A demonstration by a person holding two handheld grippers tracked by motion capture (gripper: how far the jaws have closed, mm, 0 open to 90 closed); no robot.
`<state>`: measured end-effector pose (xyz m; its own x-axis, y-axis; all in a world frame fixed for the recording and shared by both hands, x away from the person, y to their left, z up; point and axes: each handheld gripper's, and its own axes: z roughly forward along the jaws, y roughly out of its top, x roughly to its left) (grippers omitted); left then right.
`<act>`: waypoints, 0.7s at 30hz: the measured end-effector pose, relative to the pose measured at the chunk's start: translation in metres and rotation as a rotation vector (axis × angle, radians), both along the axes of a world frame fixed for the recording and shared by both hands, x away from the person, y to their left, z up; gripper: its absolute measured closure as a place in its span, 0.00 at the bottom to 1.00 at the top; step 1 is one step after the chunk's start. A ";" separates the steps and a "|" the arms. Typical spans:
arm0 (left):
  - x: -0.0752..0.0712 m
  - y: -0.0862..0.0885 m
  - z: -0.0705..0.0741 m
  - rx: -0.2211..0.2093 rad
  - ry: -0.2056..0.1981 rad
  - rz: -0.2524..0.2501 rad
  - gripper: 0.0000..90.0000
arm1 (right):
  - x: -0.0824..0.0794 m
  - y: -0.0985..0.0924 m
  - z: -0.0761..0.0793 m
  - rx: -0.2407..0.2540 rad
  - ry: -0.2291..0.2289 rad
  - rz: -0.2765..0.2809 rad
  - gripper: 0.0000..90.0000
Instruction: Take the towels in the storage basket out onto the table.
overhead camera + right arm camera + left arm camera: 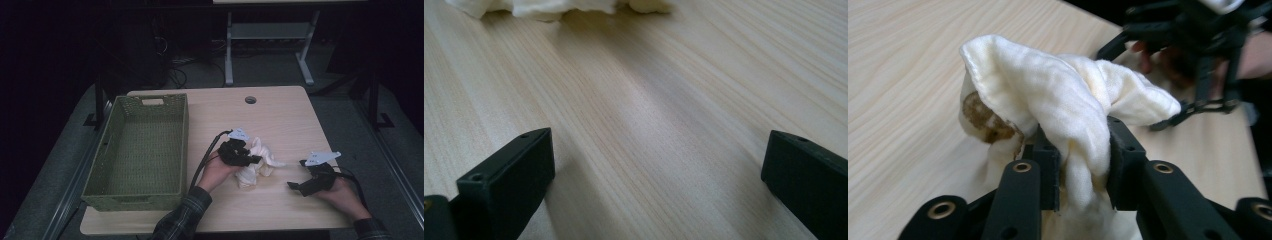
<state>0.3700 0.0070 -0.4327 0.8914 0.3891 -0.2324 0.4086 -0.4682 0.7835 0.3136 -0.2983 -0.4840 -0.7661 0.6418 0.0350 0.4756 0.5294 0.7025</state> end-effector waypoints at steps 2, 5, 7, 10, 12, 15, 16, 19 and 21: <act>0.002 0.001 -0.004 0.015 0.001 0.017 0.73 | 0.000 0.000 0.000 0.000 0.000 0.000 0.00; 0.004 0.002 -0.010 0.039 -0.007 0.060 0.64 | 0.000 0.000 0.000 0.000 0.001 0.000 0.00; 0.005 0.004 -0.012 0.065 -0.014 0.091 0.54 | 0.000 0.000 0.000 0.000 0.000 -0.001 0.00; 0.003 0.008 -0.010 0.064 -0.033 0.132 0.45 | 0.001 0.000 0.000 0.003 0.005 0.002 0.00; -0.001 0.011 -0.006 0.056 -0.042 0.151 0.41 | 0.001 0.000 0.001 -0.005 0.006 0.004 0.00; -0.006 0.017 0.000 0.059 -0.056 0.165 0.41 | 0.002 0.001 0.002 -0.017 0.013 0.007 0.00; -0.008 0.019 0.002 0.063 -0.064 0.170 0.42 | 0.001 0.002 0.002 -0.021 0.019 0.004 0.00; -0.015 0.023 0.005 0.071 -0.073 0.171 0.42 | 0.000 0.005 0.005 -0.035 0.032 0.005 0.06; -0.019 0.026 0.004 0.073 -0.074 0.173 0.42 | -0.001 0.005 0.007 -0.022 0.035 0.019 0.11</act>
